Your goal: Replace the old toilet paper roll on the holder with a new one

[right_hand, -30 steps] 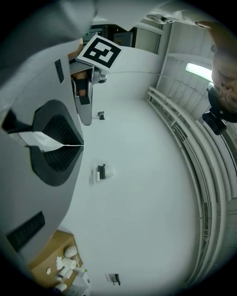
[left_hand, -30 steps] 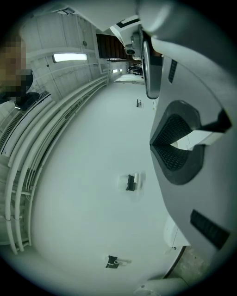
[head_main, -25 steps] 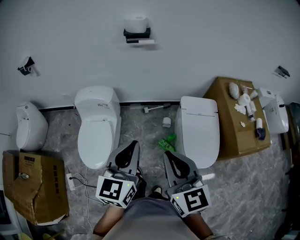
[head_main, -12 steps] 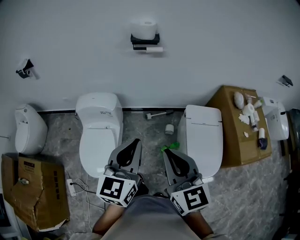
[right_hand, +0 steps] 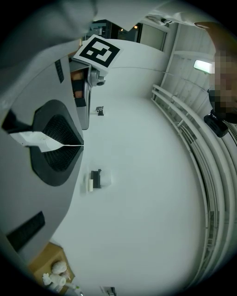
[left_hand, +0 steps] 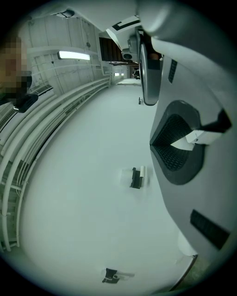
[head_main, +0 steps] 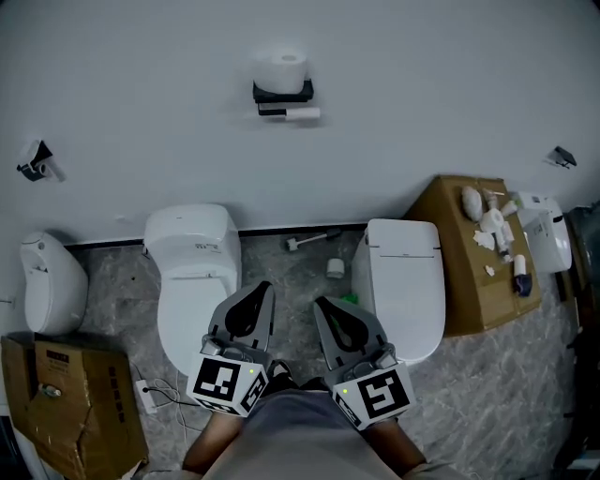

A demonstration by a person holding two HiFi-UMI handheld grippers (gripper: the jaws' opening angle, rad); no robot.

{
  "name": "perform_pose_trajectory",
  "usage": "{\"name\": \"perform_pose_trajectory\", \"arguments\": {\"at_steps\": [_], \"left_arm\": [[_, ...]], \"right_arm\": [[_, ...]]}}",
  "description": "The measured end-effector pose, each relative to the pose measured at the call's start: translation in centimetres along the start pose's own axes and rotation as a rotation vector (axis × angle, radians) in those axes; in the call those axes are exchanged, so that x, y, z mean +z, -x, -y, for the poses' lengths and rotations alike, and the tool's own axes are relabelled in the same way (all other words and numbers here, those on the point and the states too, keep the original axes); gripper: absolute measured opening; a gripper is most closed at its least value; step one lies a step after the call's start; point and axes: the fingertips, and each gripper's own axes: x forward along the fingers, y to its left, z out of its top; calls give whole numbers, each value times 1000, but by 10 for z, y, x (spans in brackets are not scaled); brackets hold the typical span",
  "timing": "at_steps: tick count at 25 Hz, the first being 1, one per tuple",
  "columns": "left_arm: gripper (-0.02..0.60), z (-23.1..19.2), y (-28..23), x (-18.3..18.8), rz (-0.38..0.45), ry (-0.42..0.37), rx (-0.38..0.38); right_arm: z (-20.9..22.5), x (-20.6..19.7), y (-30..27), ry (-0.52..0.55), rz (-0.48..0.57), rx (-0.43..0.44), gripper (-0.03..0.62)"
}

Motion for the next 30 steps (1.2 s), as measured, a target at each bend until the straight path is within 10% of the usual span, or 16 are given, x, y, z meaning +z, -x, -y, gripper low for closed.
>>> {"name": "perform_pose_trajectory", "arguments": {"at_steps": [30], "left_arm": [[5, -71, -164, 1, -37, 36, 8]], "right_arm": [[120, 4, -136, -35, -18, 27, 18]]}}
